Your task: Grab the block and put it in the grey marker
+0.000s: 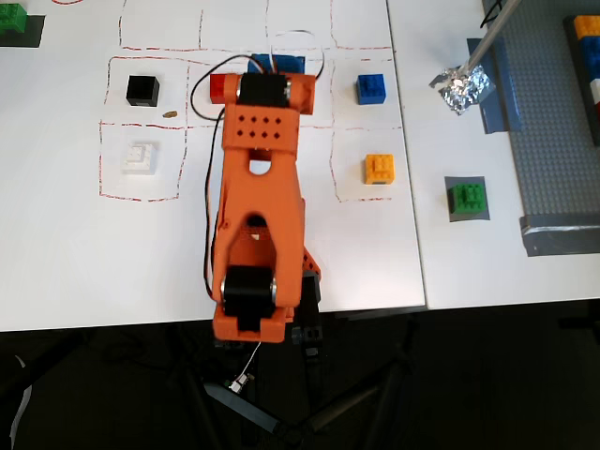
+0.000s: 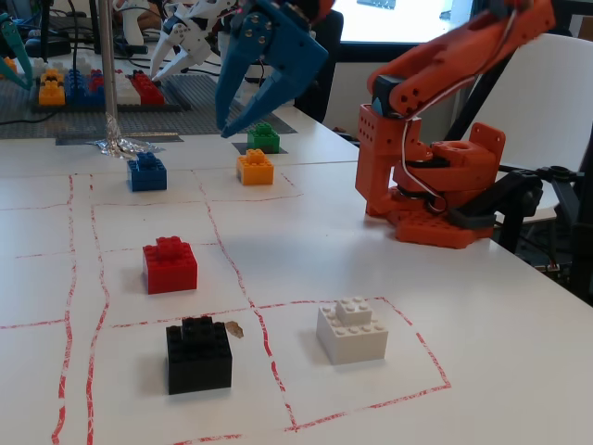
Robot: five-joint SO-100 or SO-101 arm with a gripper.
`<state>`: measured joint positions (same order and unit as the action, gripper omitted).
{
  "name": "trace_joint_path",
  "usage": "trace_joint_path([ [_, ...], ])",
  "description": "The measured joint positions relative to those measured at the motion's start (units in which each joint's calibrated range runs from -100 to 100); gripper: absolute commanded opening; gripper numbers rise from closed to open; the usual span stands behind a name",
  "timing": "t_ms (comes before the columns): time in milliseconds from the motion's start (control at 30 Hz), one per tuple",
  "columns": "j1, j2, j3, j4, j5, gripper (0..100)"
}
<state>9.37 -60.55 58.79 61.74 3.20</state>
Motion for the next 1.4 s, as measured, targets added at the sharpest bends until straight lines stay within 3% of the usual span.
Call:
trace_joint_path([
  [200, -2.49, -13.67, 12.26, -5.87, -1.12, 0],
  [700, -8.08, -31.20, 36.43, -6.19, -3.81, 0],
  [1400, -8.87, -37.04, 39.50, -6.19, -3.47, 0],
])
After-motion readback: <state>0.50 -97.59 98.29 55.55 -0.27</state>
